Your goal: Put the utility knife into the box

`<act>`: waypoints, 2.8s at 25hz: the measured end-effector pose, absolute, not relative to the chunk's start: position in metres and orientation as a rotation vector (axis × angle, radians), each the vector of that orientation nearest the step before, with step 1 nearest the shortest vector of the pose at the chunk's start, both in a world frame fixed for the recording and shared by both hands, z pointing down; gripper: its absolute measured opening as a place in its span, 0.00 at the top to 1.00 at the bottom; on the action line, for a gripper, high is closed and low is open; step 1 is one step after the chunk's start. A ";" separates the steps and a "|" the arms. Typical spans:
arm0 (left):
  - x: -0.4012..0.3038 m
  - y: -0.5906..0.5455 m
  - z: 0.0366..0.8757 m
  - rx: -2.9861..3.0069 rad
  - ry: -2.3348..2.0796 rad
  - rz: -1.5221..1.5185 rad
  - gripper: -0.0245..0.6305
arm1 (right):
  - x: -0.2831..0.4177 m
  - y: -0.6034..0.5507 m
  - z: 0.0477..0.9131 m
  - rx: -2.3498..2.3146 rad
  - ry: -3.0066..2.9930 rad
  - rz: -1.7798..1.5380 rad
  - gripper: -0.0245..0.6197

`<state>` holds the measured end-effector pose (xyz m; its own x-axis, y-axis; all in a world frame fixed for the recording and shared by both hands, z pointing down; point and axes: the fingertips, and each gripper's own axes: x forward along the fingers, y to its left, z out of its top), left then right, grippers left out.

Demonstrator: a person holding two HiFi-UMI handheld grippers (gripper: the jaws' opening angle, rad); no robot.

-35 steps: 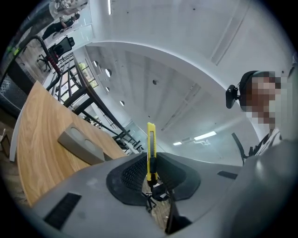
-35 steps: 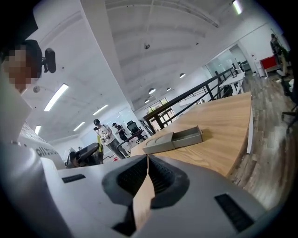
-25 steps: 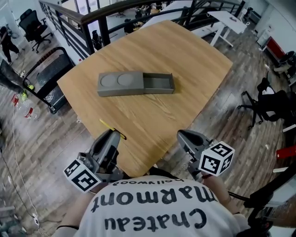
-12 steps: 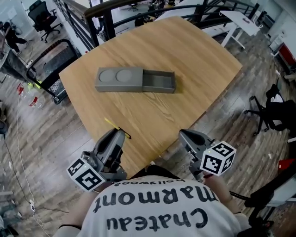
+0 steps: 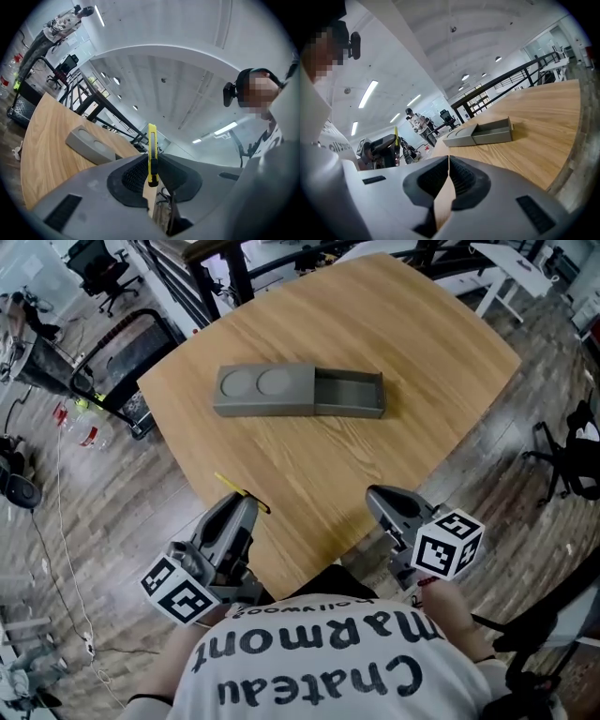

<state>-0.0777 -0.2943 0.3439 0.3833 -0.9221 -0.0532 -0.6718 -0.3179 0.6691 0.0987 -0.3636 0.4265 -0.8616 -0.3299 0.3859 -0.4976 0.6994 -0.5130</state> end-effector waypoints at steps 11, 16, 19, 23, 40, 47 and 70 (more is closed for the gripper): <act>-0.059 -0.361 0.350 2.259 -1.173 -0.416 0.87 | 0.070 -0.379 0.454 0.709 -2.576 0.986 0.95; -0.048 -0.401 0.358 2.342 -1.117 -0.349 0.87 | 0.064 -0.391 0.461 0.718 -2.543 1.000 0.95; -0.046 -0.421 0.367 2.399 -1.120 -0.281 0.87 | 0.060 -0.400 0.466 0.729 -2.527 0.998 0.94; -0.046 -0.452 0.377 2.456 -1.149 -0.197 0.87 | 0.064 -0.408 0.477 0.746 -2.499 1.027 0.94; -0.036 -0.591 0.394 2.894 -1.415 0.460 0.87 | 0.072 -0.436 0.505 0.762 -2.440 1.102 0.94; 0.015 -0.606 0.434 3.078 -1.182 0.995 0.87 | 0.083 -0.438 0.511 0.783 -2.439 1.147 0.94; 0.034 -0.603 0.554 2.804 -0.366 1.879 0.87 | 0.077 -0.415 0.520 0.727 -2.459 1.238 0.95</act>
